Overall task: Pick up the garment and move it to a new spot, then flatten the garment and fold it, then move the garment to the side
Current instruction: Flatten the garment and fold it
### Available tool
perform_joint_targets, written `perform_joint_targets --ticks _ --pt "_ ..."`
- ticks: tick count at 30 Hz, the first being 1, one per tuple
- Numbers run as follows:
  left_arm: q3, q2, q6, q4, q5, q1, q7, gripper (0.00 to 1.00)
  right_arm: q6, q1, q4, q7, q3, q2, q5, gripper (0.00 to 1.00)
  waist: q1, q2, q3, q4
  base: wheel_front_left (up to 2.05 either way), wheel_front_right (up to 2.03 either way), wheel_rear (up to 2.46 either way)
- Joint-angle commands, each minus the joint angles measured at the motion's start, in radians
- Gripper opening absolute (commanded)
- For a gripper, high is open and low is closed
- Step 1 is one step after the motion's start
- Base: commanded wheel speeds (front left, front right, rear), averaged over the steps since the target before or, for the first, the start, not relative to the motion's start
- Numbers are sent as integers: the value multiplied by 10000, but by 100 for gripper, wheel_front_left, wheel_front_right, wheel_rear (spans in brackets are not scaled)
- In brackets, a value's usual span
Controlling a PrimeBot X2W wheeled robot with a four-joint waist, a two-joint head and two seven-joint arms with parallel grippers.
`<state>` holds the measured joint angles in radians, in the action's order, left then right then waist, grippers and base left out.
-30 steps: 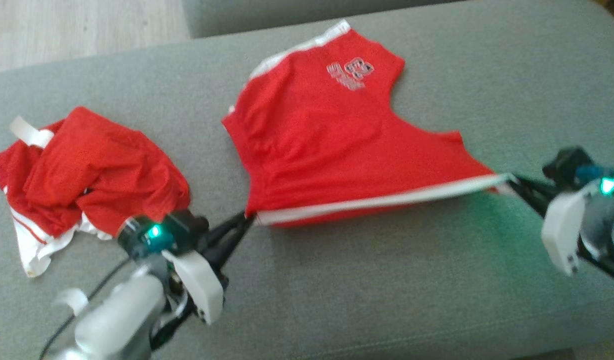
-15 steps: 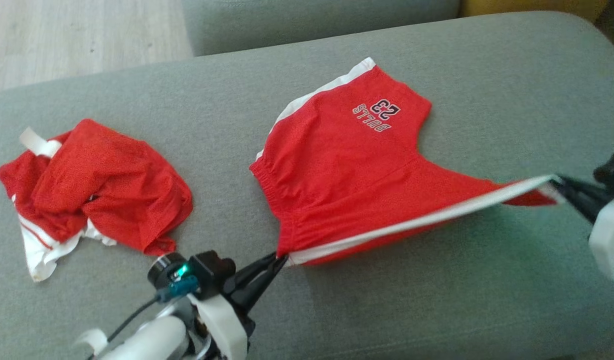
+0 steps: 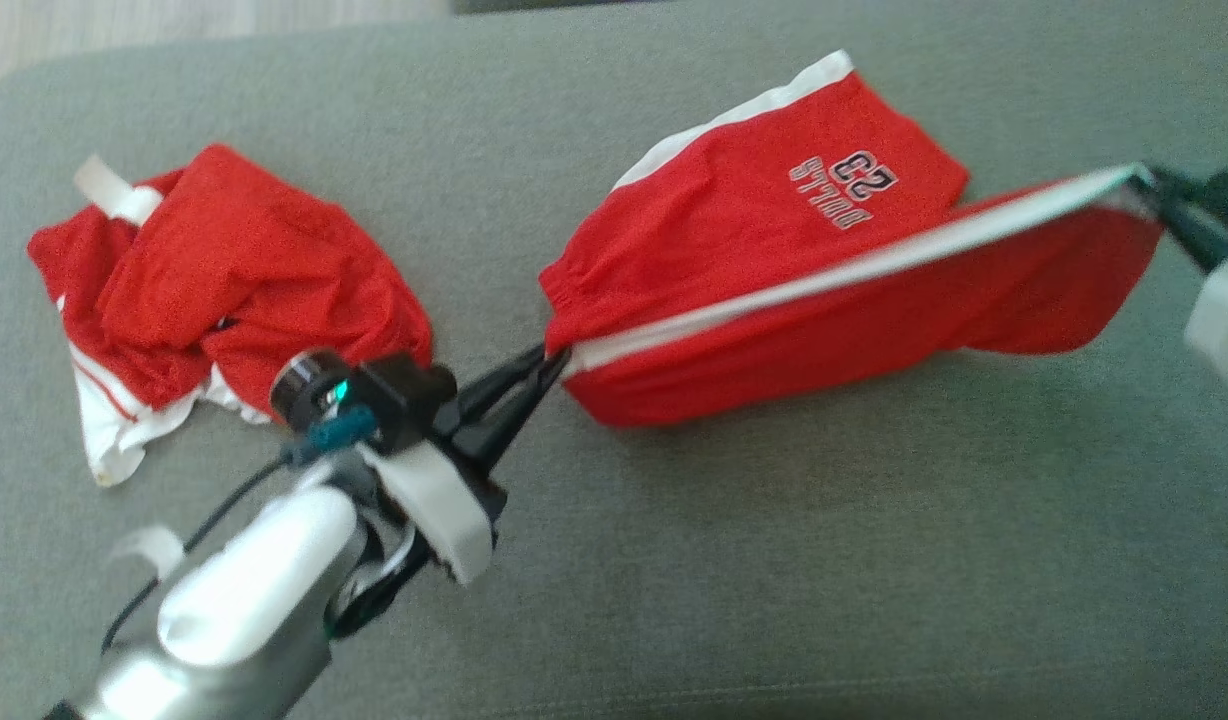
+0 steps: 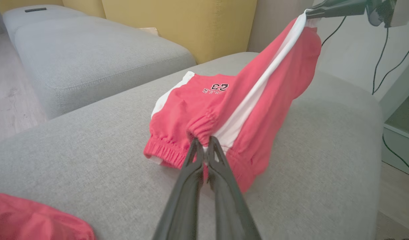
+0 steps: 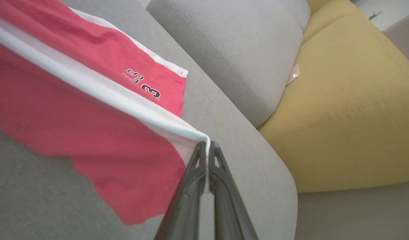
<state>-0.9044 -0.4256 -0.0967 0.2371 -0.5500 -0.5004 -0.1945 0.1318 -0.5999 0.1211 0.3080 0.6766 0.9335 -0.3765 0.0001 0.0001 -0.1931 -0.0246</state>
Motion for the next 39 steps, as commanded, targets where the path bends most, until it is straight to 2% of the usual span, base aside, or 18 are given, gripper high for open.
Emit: perform_joint_targets --ticks 1,7,13,14,21,26,32,33,34,35,39 --pt "525 -93 -10 -80 -60 -845 -41 0 -11 -711 133 -92 204 331 183 0 -1 -1 -492 407 0 0 0" --pt "532 209 -101 271 -76 -1538 -87 0 -11 -2426 837 -313 1278 309 406 0 -1 -1 -1081 800 0 0 0" --pt "400 606 -208 848 -74 -2345 -171 0 -11 -4449 1757 -402 2900 200 409 0 -1 -1 -1790 1269 0 0 0" --pt "321 761 -237 1101 -69 -2607 -203 0 -11 -5030 2107 -468 3450 144 359 0 -1 -1 -1971 1411 0 0 0" --pt "74 1227 -300 1933 -111 -3447 -336 0 -11 -6787 3276 -945 5137 -180 165 0 -1 -1 -2552 1744 0 0 0" --pt "-93 1442 -322 2429 -167 -3855 -457 0 -11 -7552 4106 -1319 5741 -522 -49 0 -1 -1 -2843 1908 0 0 0" --pt "-322 1634 -333 2887 -246 -4120 -569 0 -11 -7772 4787 -1524 5998 -855 -120 0 -1 -1 -3028 2029 0 0 0" --pt "-349 1657 -334 2948 -257 -4145 -584 25 -11 -7758 4882 -1560 6010 -906 -111 81 -1 -1 -3035 2028 0 0 0" --pt "-359 1677 -335 3008 -263 -4164 -600 89 -11 -7702 4985 -1542 6018 -967 -149 100 -1 -1 -3031 2020 0 0 0" --pt "-366 1689 -335 3066 -263 -4173 -613 100 -11 -7621 5065 -1507 6025 -1027 -187 100 -1 -1 -3014 1999 0 0 0" --pt "-345 1703 -337 3273 -234 -4159 -650 100 -11 -7307 5420 -1365 6032 -1219 -252 100 -1 -1 -2866 1850 0 0 0"
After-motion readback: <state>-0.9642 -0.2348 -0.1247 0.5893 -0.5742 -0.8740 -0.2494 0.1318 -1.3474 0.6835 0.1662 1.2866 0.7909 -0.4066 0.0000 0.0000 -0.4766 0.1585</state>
